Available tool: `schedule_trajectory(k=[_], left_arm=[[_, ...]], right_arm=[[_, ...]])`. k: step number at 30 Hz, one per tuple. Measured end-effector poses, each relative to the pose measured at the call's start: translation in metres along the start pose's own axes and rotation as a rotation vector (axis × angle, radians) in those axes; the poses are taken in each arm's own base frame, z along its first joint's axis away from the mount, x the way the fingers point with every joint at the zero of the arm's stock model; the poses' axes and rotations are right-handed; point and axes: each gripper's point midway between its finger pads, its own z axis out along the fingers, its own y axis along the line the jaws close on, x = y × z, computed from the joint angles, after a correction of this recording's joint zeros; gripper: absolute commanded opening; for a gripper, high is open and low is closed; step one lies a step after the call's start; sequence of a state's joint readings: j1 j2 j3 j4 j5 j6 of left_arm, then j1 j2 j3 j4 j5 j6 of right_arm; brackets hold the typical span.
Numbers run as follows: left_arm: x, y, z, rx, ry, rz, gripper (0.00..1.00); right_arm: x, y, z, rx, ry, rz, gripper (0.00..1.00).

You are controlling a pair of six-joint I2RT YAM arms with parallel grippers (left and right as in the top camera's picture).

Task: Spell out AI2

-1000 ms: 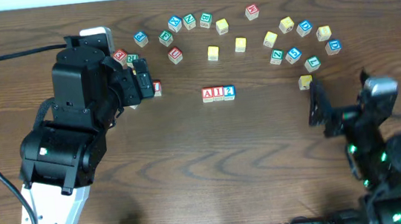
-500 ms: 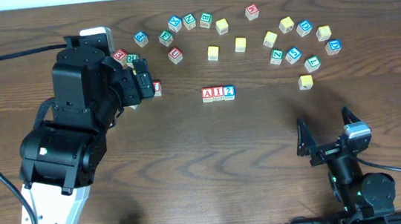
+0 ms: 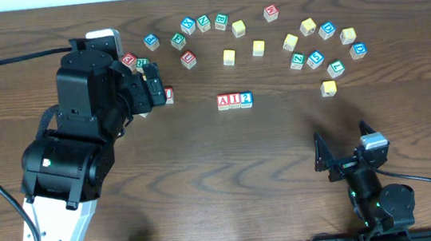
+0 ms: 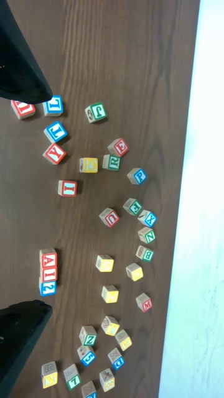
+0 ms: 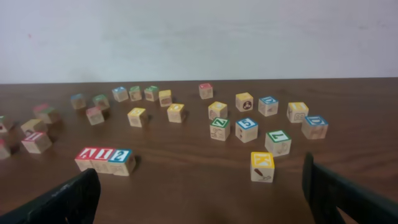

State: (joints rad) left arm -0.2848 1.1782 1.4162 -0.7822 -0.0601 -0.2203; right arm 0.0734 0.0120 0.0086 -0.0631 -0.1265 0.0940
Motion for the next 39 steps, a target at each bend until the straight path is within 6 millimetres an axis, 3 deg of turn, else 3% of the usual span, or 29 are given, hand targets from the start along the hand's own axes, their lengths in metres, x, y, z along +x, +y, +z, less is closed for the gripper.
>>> schedule_trajectory(k=[28,35,39], left_arm=[[0.000,0.000,0.000,0.000,0.001,0.000,1.00],[0.017,0.005,-0.001,-0.020,0.067,0.008,1.00],[0.016,0.014,-0.002,-0.053,0.065,0.001,1.00]], right_arm=[[0.000,0.002,0.000,-0.009,0.001,0.000,0.99],[0.000,0.002,0.000,-0.010,0.001,0.000,0.99],[0.000,0.002,0.000,-0.012,0.001,0.000,0.99]])
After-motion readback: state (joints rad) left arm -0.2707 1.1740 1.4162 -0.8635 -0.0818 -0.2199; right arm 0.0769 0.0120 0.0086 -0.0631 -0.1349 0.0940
